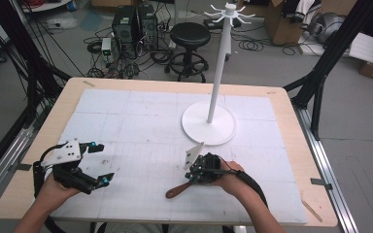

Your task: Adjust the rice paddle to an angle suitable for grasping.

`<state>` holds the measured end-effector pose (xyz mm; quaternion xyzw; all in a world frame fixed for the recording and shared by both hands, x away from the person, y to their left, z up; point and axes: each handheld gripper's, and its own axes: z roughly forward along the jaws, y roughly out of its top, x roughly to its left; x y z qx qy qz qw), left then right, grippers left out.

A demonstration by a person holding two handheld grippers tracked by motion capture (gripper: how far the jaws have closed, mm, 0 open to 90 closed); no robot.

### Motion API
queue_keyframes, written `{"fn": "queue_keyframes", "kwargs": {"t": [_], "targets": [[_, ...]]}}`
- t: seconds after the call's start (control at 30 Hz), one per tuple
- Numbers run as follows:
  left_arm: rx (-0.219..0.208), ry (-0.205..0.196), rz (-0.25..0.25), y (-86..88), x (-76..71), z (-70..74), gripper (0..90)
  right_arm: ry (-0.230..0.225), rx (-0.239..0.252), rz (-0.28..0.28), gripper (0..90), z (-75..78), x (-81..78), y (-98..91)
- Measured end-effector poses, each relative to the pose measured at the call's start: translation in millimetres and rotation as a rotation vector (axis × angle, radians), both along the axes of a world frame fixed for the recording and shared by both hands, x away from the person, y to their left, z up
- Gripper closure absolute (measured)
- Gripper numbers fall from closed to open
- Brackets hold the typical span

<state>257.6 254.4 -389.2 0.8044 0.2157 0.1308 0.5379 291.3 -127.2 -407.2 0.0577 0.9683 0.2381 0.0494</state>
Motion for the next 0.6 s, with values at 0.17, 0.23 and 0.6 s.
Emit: {"fn": "queue_keyframes", "kwargs": {"t": [0.17, 0.23, 0.6], "targets": [[0.001, -0.001, -0.004, 0.1, 0.0, 0.1, 1.7, 0.013, -0.025, 0.108, 90.0, -2.5, -16.7, 12.3], [-0.002, 0.001, 0.001, 0.5, 0.0, 0.2, 1.7, 0.018, -0.026, 0.121, 90.0, -3.2, -18.2, 14.1], [-0.007, 0.000, 0.001, 0.9, -0.3, 0.5, 1.7, 0.096, -0.063, 0.240, 90.0, -9.8, -29.5, 28.5]]}}
